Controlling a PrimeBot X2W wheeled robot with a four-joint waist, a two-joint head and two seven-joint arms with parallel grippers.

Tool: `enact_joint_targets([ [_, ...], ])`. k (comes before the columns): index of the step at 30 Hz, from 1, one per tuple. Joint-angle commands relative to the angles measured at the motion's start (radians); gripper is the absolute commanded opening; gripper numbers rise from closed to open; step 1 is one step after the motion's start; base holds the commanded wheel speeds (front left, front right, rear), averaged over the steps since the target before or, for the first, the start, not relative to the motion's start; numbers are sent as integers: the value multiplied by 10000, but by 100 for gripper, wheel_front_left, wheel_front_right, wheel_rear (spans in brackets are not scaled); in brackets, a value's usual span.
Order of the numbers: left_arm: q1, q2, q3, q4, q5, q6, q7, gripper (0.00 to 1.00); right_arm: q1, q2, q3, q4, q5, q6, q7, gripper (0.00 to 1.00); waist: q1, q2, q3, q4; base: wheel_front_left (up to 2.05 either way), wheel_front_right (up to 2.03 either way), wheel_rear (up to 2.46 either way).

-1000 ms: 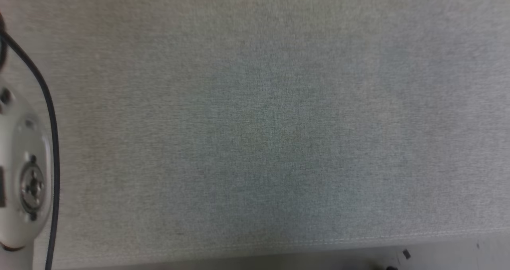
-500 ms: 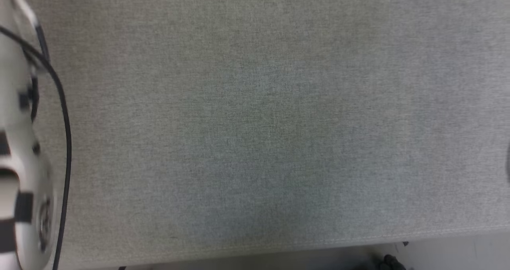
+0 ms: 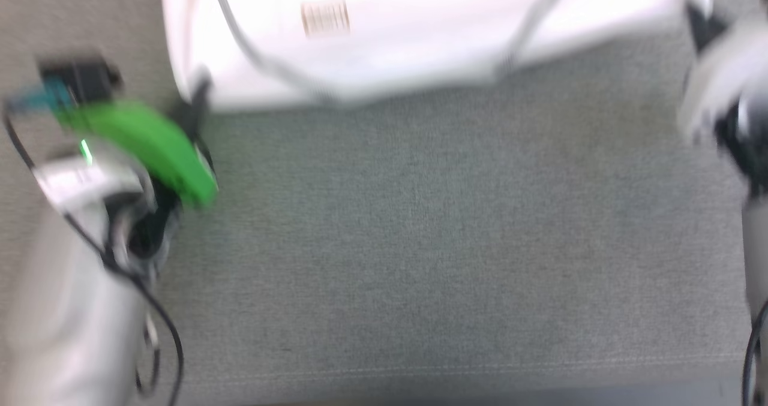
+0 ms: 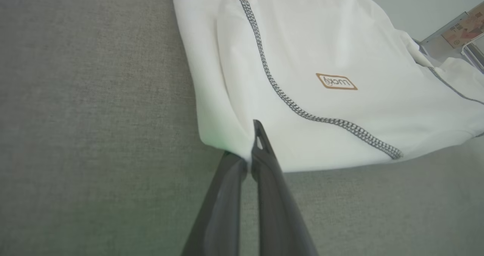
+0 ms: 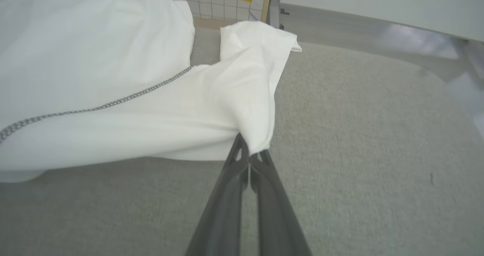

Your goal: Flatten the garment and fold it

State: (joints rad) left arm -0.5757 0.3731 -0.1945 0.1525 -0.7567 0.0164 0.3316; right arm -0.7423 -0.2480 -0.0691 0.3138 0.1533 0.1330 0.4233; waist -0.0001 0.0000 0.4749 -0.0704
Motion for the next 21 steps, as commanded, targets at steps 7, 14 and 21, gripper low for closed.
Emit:
enact_joint_targets([
  [7, 3688, -41, 5, -1686, -851, 700, 682, 0, 4211, 430, -1227, -3125, 223, -23, 1971, 0, 1, 0, -2083, 368, 0, 0, 0],
  [14, 5723, -113, -14, -2090, -1035, 1103, 626, 0, 6914, 1607, -2349, -4560, -17, -23, 2802, 0, 1, 0, -2597, 472, 0, 0, 0],
  [21, 6452, -306, -125, -1680, -1061, 1146, 360, 0, 7904, 1961, -2672, -4141, 34, -23, 2594, 0, 1, 0, -2859, 437, 0, 0, 0],
])
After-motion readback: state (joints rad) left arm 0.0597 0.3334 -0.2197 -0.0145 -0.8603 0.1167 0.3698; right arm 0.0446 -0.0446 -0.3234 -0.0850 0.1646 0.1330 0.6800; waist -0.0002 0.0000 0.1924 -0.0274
